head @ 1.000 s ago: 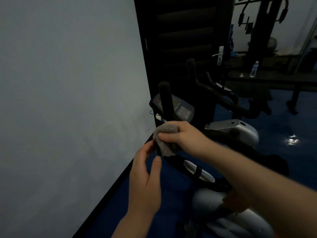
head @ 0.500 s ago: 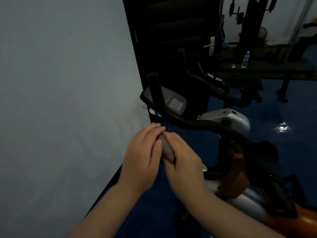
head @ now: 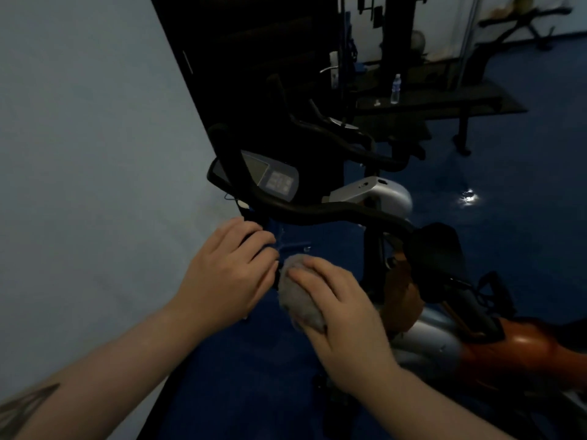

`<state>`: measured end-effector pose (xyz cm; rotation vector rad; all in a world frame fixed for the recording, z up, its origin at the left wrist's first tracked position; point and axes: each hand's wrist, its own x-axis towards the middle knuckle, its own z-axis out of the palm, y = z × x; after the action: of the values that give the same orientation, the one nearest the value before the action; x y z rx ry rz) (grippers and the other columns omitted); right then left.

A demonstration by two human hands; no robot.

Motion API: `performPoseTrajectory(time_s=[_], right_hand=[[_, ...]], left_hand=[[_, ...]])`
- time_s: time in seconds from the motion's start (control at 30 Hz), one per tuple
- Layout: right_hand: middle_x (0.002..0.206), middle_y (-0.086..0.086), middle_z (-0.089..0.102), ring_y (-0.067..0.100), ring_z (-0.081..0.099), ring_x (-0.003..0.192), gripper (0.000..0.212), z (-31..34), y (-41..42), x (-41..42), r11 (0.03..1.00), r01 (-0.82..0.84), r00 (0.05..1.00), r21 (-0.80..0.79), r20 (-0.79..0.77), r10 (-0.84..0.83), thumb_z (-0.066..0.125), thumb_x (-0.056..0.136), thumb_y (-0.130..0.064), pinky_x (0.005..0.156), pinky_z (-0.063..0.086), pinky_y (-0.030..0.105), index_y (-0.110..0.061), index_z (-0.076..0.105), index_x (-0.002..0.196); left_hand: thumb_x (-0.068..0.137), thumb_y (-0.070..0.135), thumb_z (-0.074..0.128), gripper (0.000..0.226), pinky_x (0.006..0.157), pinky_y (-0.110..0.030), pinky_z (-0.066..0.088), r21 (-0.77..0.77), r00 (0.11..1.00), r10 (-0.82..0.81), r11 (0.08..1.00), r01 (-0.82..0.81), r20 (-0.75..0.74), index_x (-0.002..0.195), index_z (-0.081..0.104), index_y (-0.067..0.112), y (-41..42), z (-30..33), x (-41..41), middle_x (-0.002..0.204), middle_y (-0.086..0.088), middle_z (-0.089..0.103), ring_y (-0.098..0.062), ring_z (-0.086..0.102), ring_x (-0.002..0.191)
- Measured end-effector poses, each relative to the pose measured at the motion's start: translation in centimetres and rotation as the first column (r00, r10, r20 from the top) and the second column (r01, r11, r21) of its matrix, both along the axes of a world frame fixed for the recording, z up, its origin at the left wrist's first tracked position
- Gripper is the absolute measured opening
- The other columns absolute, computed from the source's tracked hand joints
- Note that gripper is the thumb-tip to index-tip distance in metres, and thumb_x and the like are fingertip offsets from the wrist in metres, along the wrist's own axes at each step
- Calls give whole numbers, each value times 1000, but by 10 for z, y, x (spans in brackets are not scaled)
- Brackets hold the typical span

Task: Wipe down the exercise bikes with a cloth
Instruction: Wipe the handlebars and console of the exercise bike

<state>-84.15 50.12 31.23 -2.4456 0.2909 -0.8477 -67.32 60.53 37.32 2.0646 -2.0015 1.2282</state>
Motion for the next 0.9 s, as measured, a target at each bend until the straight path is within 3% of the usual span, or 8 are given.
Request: performPoseTrajectory(time_s=[0.17, 0.23, 0.37, 0.47, 0.57, 0.77, 0.9], right_hand=[[121, -3, 56, 16, 53, 109, 39, -15, -32, -24, 982, 126, 990, 138, 50, -133, 57, 83, -36, 98, 45, 45, -19, 61, 119], [122, -7, 53, 9, 48, 113, 36, -18, -18, -20, 964, 177, 976, 198, 90, -198, 62, 84, -29, 103, 40, 35, -23, 58, 119], [140, -11, 36, 0, 34, 131, 50, -36, 15, -24, 891, 283, 932, 356, 118, -343, 67, 84, -22, 111, 23, 13, -26, 48, 130], [139, -10, 36, -2, 38, 126, 42, -29, 3, -20, 804, 335, 895, 491, 100, -434, 61, 92, -21, 106, 24, 6, -26, 46, 131], [132, -14, 40, -12, 40, 113, 38, -13, -18, -8, 720, 349, 877, 600, 62, -477, 55, 94, -26, 94, 27, -2, -26, 45, 131], [116, -13, 58, -8, 54, 104, 42, -20, 18, -10, 432, 231, 868, 872, 15, -496, 59, 90, -35, 83, 42, 3, -30, 45, 129], [100, 8, 68, 21, 63, 95, 28, -6, -46, 13, 331, 316, 859, 889, -120, -499, 54, 95, -34, 80, 51, 33, -11, 60, 109]], left_hand=[[93, 24, 49, 29, 87, -37, 46, -23, 996, 7, 1000, -5, 94, 68, 61, 15, -17, -2, -7, 67, -1, 61, -23, 60, 68], [94, 26, 47, 32, 80, -36, 45, -29, 996, 20, 999, -18, 85, 66, 60, 16, -24, -4, -11, 63, -1, 60, -22, 58, 63], [97, 28, 40, 39, 64, -36, 46, -5, 1000, 25, 1000, -25, -17, 62, 55, 18, -36, -21, -28, 57, 0, 56, -21, 52, 53], [97, 27, 38, 43, 50, -33, 35, -32, 996, 55, 998, -58, -76, 56, 49, 20, -44, -33, -40, 49, 1, 50, -19, 45, 45], [95, 26, 42, 43, 50, -32, 31, -77, 989, 94, 992, -103, -112, 53, 47, 19, -47, -35, -42, 46, 1, 48, -20, 44, 43], [93, 24, 44, 43, 49, -32, 30, -119, 986, 91, 987, -108, -138, 50, 47, 18, -49, -39, -42, 43, 1, 46, -20, 41, 40], [92, 24, 45, 44, 48, -32, 32, -126, 988, 85, 987, -101, -128, 49, 47, 17, -51, -38, -42, 43, 1, 46, -20, 42, 40]])
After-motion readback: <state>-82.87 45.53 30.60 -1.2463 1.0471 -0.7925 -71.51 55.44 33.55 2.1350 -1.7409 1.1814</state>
